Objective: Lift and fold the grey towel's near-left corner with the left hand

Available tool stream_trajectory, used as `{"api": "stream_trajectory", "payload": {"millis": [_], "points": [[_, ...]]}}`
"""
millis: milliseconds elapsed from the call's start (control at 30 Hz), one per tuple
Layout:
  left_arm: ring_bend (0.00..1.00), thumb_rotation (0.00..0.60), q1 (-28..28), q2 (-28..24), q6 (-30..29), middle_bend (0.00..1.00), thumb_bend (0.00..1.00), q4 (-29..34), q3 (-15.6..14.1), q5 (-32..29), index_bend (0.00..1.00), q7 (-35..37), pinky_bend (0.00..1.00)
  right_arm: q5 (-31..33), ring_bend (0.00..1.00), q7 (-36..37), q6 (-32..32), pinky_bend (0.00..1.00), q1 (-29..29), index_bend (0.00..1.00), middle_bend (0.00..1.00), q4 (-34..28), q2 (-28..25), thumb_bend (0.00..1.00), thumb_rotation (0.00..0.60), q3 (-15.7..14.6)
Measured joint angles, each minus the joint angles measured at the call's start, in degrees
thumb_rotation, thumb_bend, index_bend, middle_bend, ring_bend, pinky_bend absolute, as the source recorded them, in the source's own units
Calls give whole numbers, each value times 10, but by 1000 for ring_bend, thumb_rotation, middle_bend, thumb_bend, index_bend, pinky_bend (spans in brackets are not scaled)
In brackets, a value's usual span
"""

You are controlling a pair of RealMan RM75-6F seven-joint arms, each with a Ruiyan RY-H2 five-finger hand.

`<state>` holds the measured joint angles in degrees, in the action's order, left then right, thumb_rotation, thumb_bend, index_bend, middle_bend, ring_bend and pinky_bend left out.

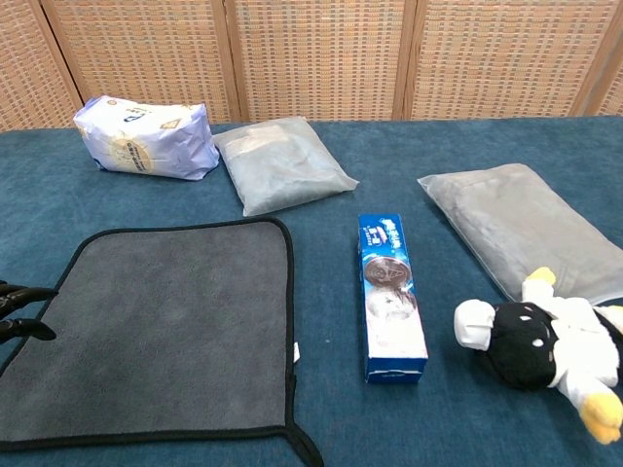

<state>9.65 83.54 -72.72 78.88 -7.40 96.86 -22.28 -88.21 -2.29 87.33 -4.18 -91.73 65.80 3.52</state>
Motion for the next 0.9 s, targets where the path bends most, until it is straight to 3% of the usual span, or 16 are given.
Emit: {"api": "stream_trajectory", "payload": {"millis": [667,900], "points": [[0,600,10,16,8,0,180,-4,5,-6,208,-16,0,2,0,12,5,0,2,0,0,2,0,0,600,4],[0,600,15,23,7,0,340,-3,7,-4,243,-18,0,4,0,14,4,0,2,0,0,3,0,0,600,5]]}}
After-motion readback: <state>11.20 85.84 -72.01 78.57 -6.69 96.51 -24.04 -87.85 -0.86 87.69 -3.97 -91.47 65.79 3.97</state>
